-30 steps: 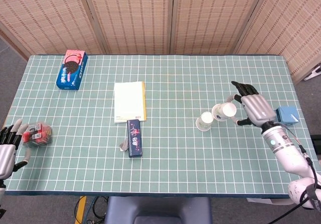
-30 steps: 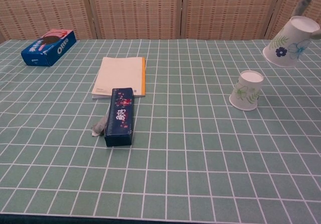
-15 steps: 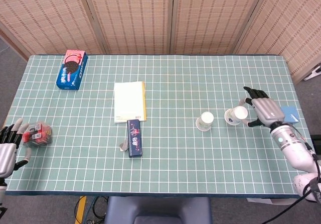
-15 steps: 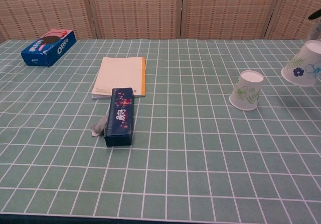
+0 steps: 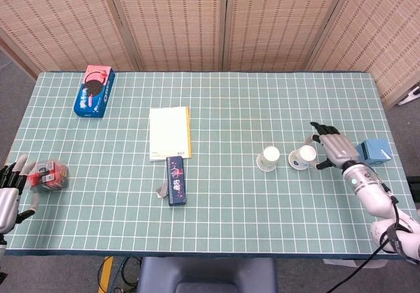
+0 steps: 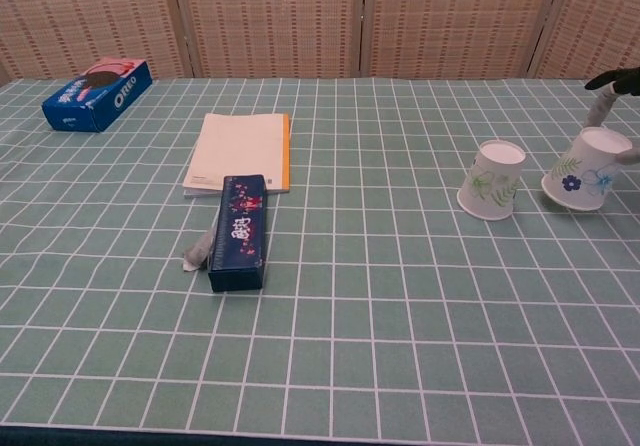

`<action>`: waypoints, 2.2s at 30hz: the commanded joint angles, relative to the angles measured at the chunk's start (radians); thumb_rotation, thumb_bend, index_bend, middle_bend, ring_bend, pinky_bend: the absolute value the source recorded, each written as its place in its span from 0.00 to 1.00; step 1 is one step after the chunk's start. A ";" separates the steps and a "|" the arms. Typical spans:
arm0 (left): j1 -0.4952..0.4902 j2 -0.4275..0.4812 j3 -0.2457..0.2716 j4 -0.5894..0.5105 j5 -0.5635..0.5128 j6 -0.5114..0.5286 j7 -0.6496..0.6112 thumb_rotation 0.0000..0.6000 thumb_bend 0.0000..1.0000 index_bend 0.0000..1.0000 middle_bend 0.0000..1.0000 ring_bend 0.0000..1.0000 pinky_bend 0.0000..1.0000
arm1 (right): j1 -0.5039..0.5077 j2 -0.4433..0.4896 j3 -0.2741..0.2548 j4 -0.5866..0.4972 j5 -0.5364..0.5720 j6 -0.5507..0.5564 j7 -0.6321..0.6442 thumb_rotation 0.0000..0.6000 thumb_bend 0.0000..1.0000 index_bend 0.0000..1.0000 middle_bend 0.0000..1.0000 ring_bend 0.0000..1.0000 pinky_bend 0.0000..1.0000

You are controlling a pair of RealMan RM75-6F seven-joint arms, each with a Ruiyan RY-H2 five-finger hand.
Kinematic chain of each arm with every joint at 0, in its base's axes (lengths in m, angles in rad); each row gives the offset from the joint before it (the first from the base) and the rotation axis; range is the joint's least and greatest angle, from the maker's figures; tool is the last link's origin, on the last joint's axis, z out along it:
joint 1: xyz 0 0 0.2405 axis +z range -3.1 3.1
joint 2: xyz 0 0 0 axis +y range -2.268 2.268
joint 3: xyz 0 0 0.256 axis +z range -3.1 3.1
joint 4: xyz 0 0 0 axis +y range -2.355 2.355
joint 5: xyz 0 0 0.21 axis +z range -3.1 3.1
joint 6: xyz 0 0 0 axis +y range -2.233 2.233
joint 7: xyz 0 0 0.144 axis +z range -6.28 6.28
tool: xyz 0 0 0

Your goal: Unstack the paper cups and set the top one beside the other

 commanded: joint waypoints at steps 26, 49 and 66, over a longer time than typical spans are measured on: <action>0.005 0.002 0.002 -0.005 0.008 0.012 -0.001 1.00 0.50 0.00 0.00 0.00 0.00 | 0.031 -0.009 -0.003 0.040 -0.041 -0.092 0.070 1.00 0.23 0.01 0.00 0.00 0.00; -0.013 -0.001 0.003 -0.008 -0.003 -0.029 0.018 1.00 0.49 0.00 0.00 0.00 0.00 | -0.310 0.075 -0.077 -0.184 -0.312 0.590 -0.065 1.00 0.20 0.00 0.00 0.00 0.00; -0.029 -0.006 0.008 -0.002 0.029 -0.028 0.003 1.00 0.50 0.00 0.00 0.00 0.00 | -0.426 -0.051 -0.096 -0.042 -0.350 0.746 -0.090 1.00 0.20 0.00 0.00 0.00 0.00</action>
